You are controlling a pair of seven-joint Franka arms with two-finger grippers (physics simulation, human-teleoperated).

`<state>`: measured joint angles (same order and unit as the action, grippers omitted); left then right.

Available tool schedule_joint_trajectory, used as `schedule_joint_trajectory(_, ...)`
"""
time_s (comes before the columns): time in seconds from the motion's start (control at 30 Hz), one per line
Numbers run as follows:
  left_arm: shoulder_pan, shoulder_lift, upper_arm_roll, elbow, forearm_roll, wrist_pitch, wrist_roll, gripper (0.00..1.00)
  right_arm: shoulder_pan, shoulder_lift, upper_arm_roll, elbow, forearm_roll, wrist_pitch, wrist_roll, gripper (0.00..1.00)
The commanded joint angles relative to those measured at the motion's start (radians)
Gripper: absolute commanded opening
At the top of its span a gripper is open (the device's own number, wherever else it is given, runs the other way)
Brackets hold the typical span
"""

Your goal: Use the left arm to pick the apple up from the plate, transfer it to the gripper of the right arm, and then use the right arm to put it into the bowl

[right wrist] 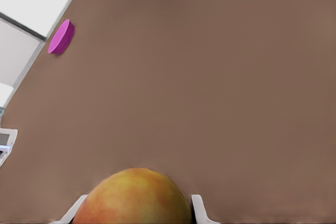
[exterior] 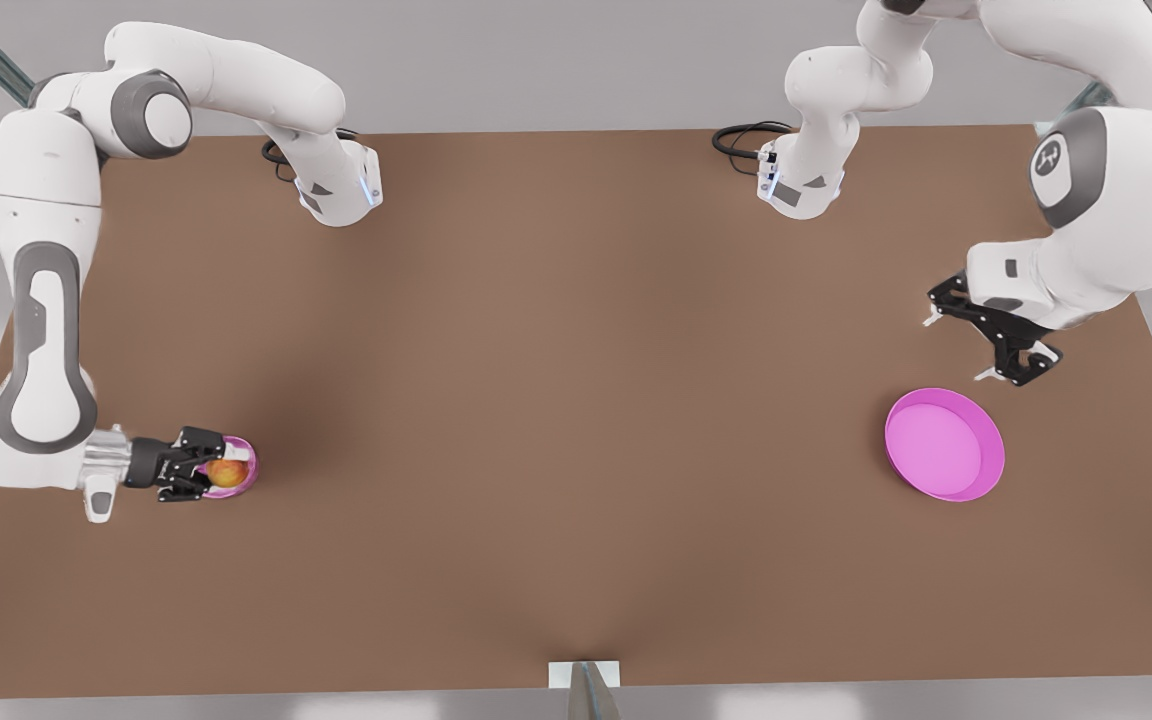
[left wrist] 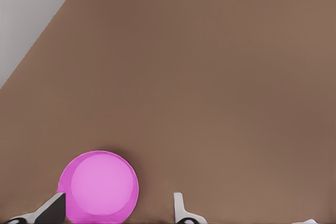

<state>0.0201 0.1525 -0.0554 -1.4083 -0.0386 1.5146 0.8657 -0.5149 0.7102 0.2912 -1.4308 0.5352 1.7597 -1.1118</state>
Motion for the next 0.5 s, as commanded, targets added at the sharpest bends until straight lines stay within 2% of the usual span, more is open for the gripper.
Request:
schedule_joint_trajectory(0.0, -0.014, 0.005, -0.003, 0.0, 0.005, -0.05, -0.867, 1.0, 0.003, -0.005, 0.0, 0.018, -0.24, 0.037, 0.075, 0.61)
schedule_joint_trajectory(0.13, -0.002, 0.001, 0.002, -0.012, 0.003, -0.027, -0.8, 1.0, 0.003, -0.002, 0.0, 0.027, -0.411, 0.059, 0.078, 0.61)
schedule_joint_trajectory(0.47, -0.011, -0.004, -0.001, -0.028, 0.006, -0.05, -0.829, 1.0, 0.0, 0.032, -0.003, -0.007, -0.442, 0.089, 0.09, 0.65)
